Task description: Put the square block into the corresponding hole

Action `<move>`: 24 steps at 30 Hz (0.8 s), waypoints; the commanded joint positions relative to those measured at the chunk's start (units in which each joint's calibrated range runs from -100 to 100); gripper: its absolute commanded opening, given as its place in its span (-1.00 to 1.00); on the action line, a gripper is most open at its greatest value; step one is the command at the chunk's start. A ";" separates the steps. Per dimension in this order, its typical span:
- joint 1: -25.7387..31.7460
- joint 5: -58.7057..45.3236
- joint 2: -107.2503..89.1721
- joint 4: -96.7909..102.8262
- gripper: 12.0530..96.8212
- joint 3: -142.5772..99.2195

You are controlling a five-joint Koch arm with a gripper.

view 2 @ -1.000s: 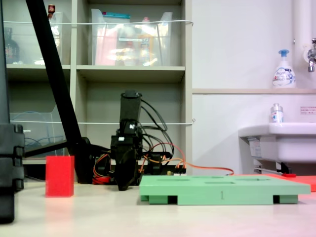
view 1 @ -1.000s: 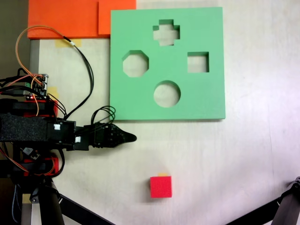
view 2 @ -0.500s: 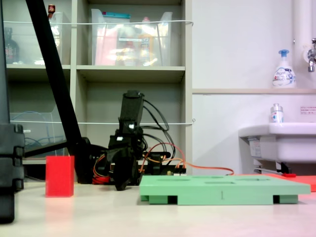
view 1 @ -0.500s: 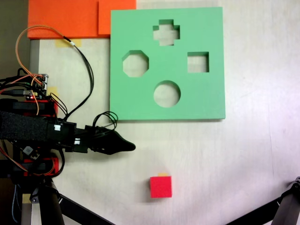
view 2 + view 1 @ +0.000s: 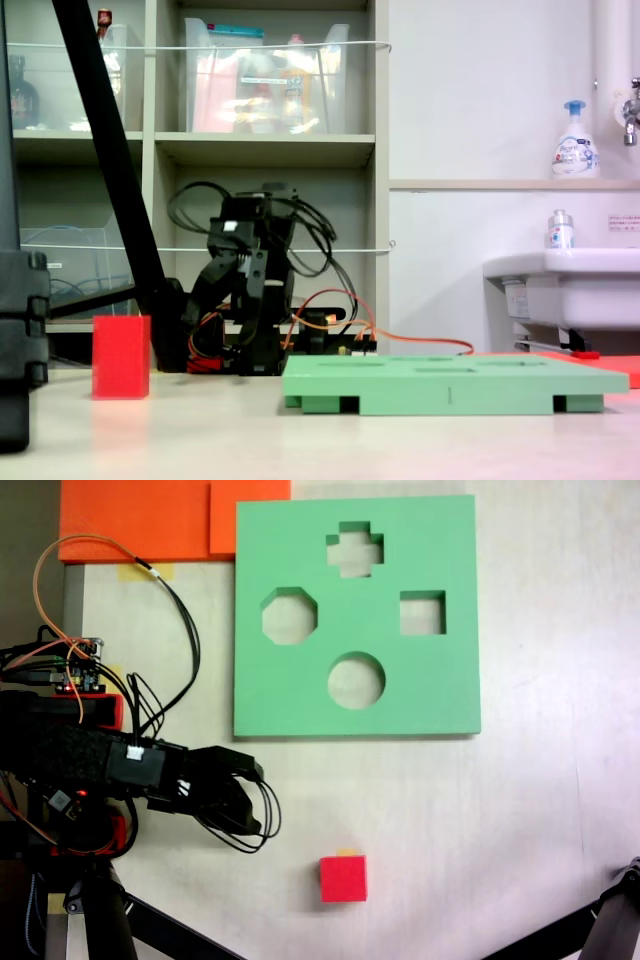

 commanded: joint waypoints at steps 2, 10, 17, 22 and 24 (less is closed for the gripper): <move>0.24 2.00 -0.55 -14.34 -0.38 14.43; -1.12 0.20 23.06 -35.82 0.24 47.33; -3.32 0.15 38.56 -36.49 0.99 56.20; -4.49 -1.81 52.53 -36.39 0.99 61.19; -4.59 -2.30 58.67 -36.11 0.99 62.78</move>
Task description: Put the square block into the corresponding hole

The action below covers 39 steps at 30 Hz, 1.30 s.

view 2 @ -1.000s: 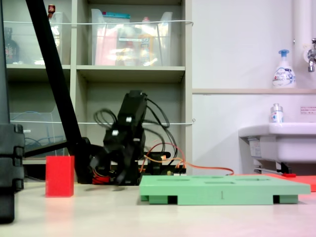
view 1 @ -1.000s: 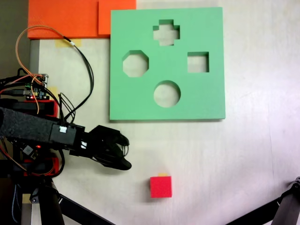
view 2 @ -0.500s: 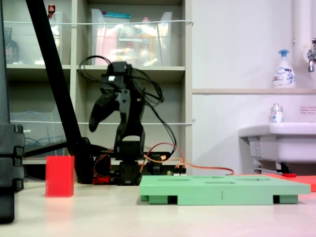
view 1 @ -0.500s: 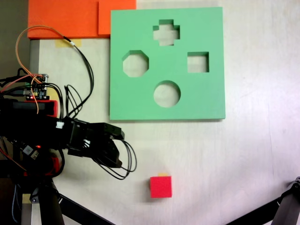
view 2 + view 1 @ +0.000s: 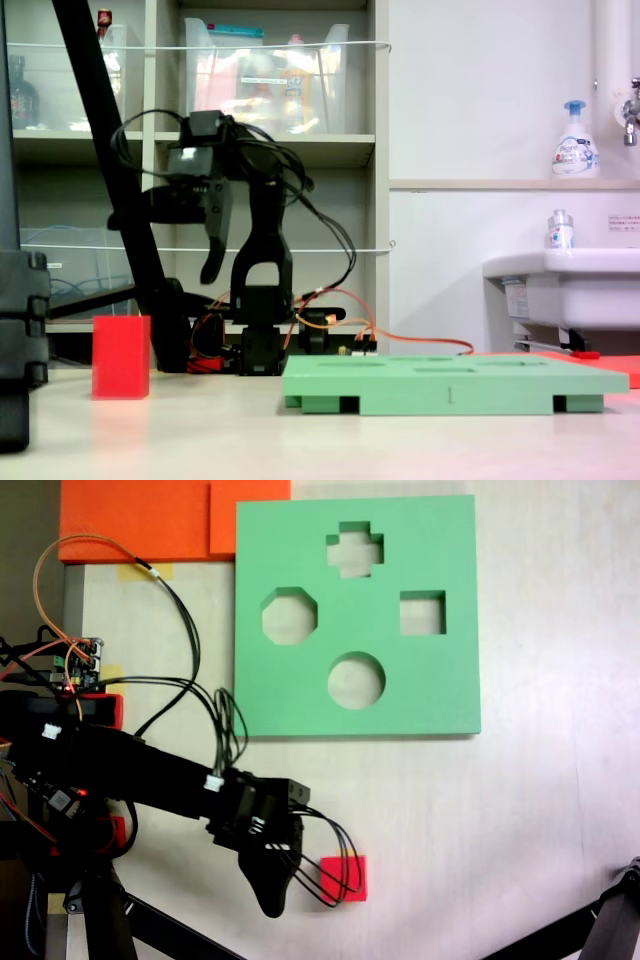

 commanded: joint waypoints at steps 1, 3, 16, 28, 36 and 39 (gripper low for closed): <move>-0.24 -1.12 5.78 -0.48 0.99 3.90; -0.29 -1.47 11.09 1.06 0.98 5.20; -0.54 -1.81 35.53 7.71 0.98 12.28; -1.07 -1.81 43.21 9.73 0.52 11.28; -2.20 -1.81 43.07 8.96 -0.21 6.49; -2.54 -1.76 43.07 7.99 -0.31 5.20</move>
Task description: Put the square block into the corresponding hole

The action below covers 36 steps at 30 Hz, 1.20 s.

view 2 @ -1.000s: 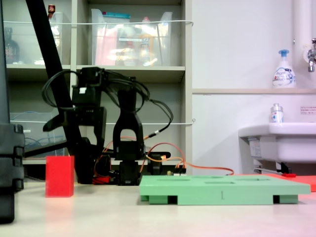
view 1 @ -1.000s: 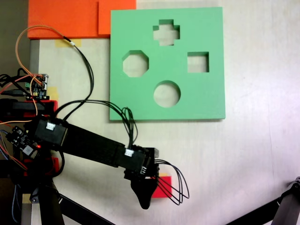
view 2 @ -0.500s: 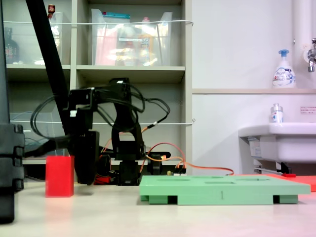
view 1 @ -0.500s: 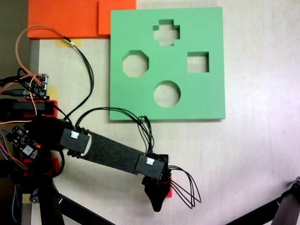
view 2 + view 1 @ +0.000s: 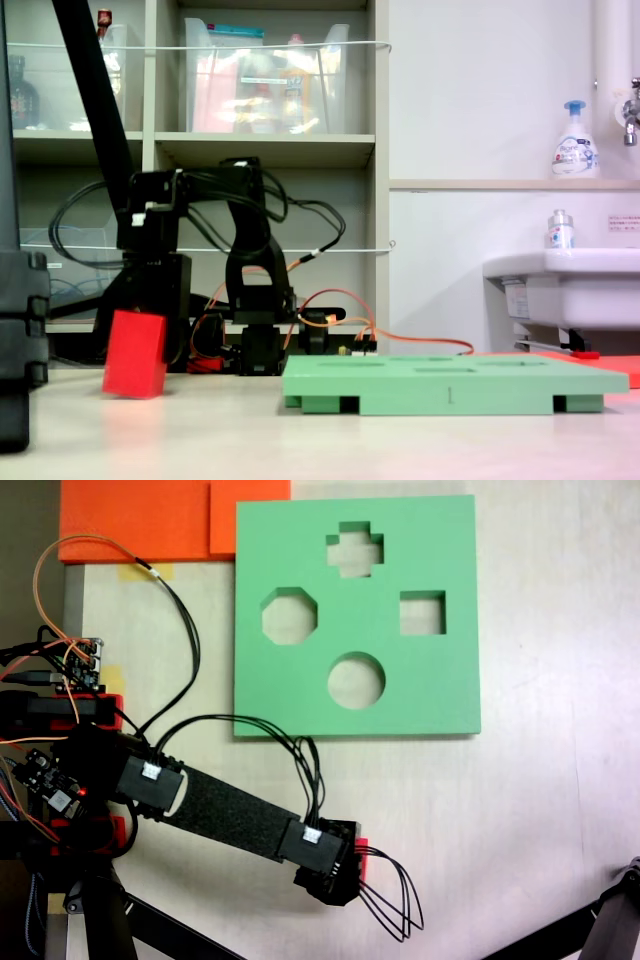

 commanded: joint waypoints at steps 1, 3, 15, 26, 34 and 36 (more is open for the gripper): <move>-0.24 -0.39 0.40 -1.00 -0.38 -1.47; -0.29 -0.20 0.40 -1.87 -0.47 -1.77; -0.05 -0.10 0.26 -8.71 -0.92 -0.67; -0.05 0.59 -10.78 -14.29 -0.95 0.52; 2.34 4.00 -29.49 -20.17 -0.95 9.70; 4.15 6.01 -32.29 -20.17 -0.95 13.88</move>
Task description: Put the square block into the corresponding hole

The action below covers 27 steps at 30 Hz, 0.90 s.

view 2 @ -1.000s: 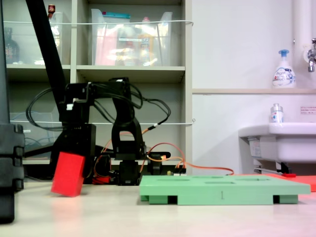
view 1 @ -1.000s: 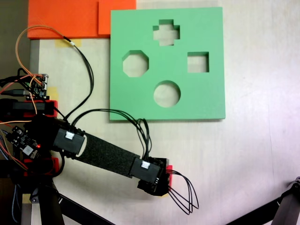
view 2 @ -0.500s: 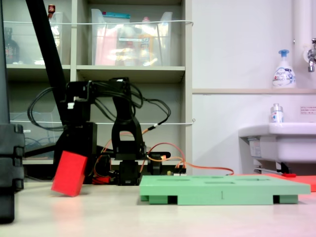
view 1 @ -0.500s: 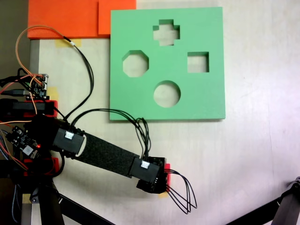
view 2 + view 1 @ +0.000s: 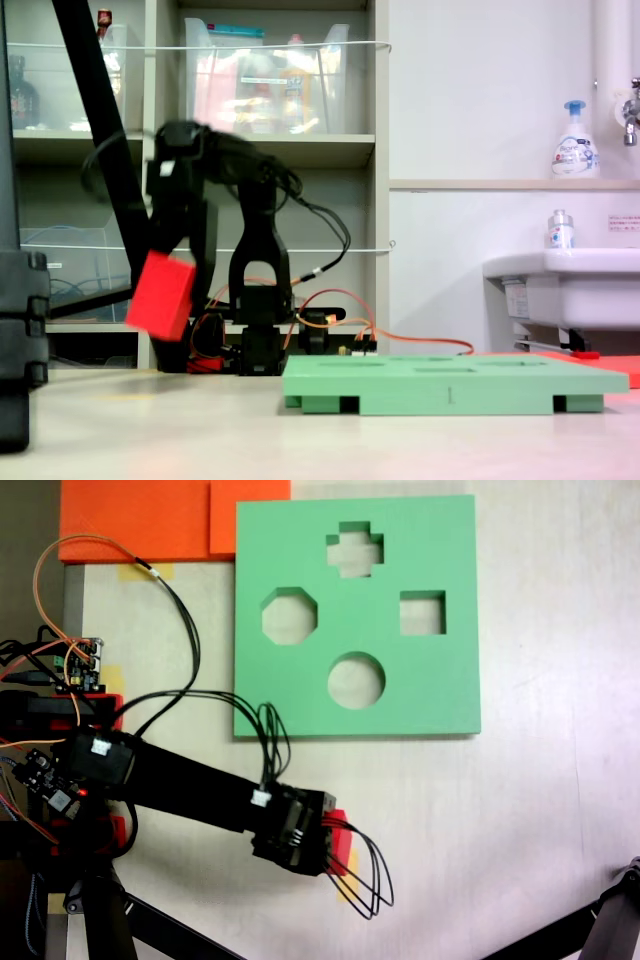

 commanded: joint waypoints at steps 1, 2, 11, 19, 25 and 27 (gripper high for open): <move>2.30 2.98 -5.07 -3.23 -0.95 6.76; 3.61 4.54 -5.21 -3.23 -0.95 8.66; 17.88 18.22 10.99 -3.23 -0.95 26.90; 24.37 23.10 30.12 -3.23 -0.95 43.65; 25.98 24.42 36.13 0.72 -0.94 44.45; 26.08 24.42 38.09 2.45 -0.93 45.35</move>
